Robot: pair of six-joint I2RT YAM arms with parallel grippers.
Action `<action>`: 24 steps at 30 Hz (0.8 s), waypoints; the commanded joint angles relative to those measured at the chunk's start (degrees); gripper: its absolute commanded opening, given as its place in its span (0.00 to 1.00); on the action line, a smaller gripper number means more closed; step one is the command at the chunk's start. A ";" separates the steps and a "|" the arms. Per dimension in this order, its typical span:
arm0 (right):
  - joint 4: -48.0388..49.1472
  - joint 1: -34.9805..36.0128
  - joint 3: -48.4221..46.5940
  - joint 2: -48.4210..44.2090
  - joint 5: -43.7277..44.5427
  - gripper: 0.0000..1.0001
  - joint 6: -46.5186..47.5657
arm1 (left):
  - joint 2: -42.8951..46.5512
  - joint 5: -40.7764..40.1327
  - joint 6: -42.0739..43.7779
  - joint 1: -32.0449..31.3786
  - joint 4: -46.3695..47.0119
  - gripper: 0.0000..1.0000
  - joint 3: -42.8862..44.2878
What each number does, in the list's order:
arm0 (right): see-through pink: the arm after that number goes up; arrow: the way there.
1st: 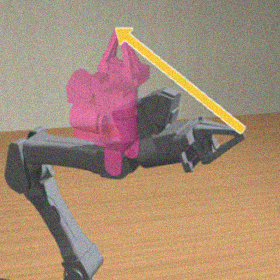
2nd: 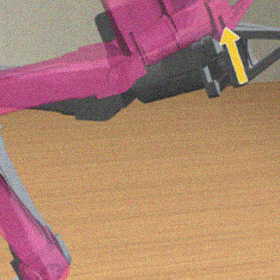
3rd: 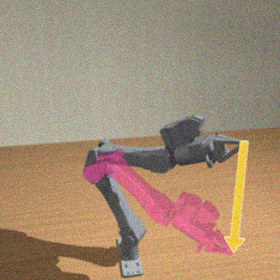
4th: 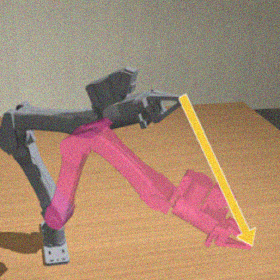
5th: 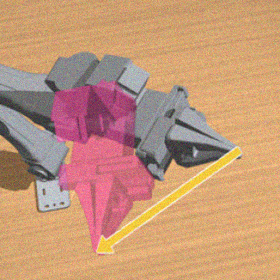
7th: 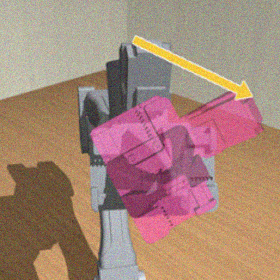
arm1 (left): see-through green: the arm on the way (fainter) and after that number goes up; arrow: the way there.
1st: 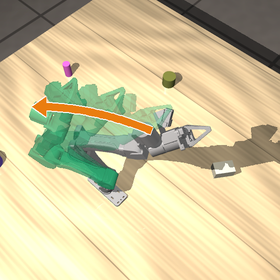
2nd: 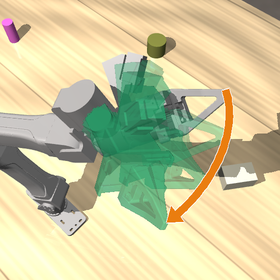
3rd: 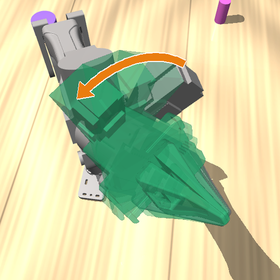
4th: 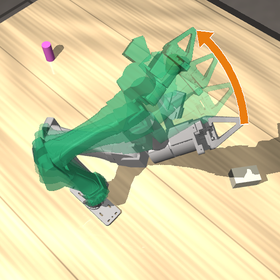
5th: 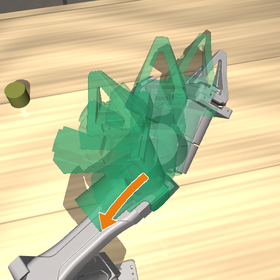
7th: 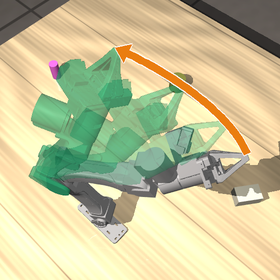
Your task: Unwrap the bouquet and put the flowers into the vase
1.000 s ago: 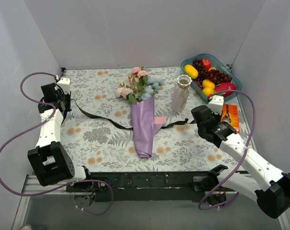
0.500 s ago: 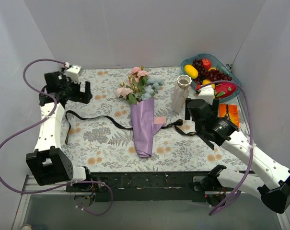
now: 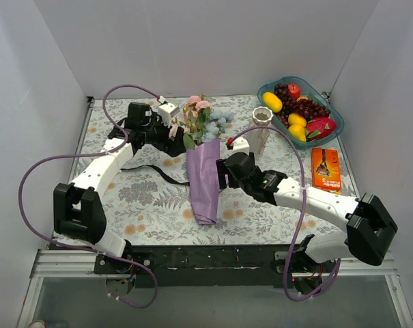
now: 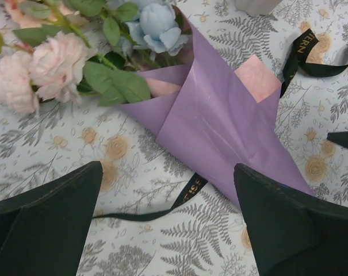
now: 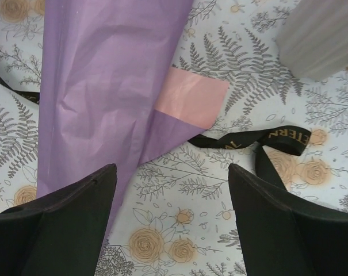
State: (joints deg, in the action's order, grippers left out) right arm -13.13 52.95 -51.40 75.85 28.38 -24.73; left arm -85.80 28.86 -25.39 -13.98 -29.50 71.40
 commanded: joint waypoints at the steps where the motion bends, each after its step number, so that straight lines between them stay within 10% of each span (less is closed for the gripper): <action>1: 7.85 1.80 0.77 1.13 -1.67 0.85 -2.34 | -5.15 2.60 -1.33 -3.42 6.55 0.98 2.34; 4: 6.89 3.03 1.39 0.35 -0.08 0.84 -2.43 | -10.52 4.61 -0.72 -4.92 7.70 0.95 5.41; 10: 5.92 4.18 3.93 -6.05 1.59 0.84 -2.16 | -17.64 6.99 0.34 -5.45 9.45 0.55 9.20; 24: -0.85 4.27 2.79 -15.47 3.96 0.83 0.47 | -24.23 22.90 7.45 -5.45 2.17 0.54 15.44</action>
State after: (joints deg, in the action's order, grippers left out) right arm -12.03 57.04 -47.03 61.49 30.52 -25.15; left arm -109.12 45.04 -22.33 -19.35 -22.87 84.01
